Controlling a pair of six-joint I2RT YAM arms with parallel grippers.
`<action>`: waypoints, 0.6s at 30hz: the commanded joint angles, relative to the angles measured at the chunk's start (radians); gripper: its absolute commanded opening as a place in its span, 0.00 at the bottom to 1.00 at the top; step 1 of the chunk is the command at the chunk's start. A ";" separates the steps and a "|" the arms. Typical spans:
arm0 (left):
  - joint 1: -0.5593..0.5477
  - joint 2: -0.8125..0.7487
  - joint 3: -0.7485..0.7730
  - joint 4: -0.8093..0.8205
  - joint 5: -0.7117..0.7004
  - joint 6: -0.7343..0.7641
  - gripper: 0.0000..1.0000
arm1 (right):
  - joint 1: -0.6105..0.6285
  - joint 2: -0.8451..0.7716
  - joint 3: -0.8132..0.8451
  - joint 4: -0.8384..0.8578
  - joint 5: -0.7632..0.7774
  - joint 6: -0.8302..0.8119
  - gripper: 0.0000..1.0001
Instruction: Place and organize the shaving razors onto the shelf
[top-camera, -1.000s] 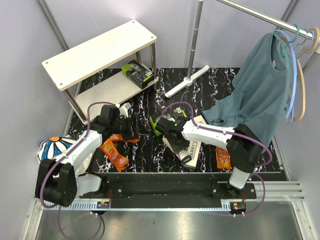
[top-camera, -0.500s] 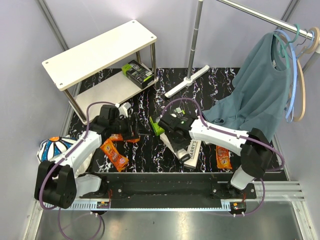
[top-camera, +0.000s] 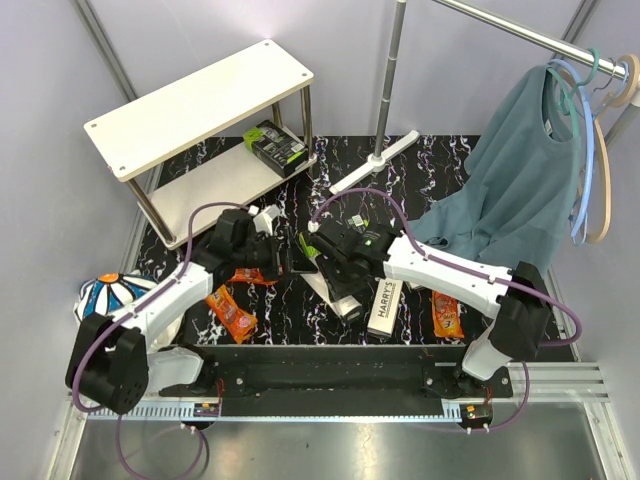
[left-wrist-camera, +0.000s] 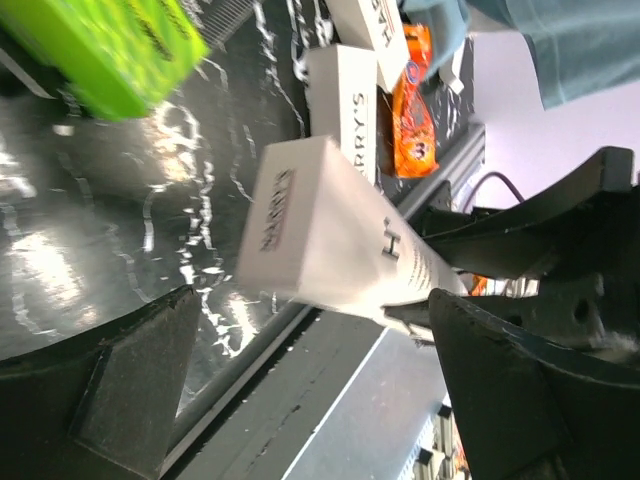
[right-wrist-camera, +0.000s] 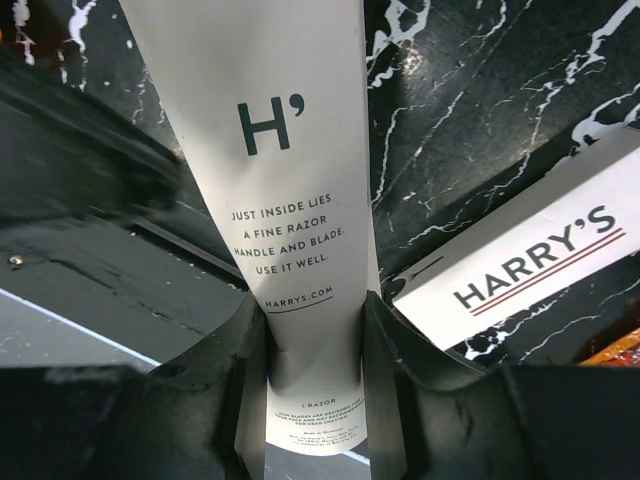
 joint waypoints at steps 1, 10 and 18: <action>-0.041 0.024 -0.012 0.114 -0.019 -0.068 0.99 | 0.023 -0.055 0.049 0.023 -0.022 0.027 0.26; -0.078 0.070 -0.055 0.271 0.016 -0.151 0.89 | 0.027 -0.101 0.024 0.053 -0.041 0.044 0.27; -0.092 0.097 -0.118 0.465 0.068 -0.246 0.60 | 0.029 -0.138 -0.013 0.121 -0.072 0.053 0.31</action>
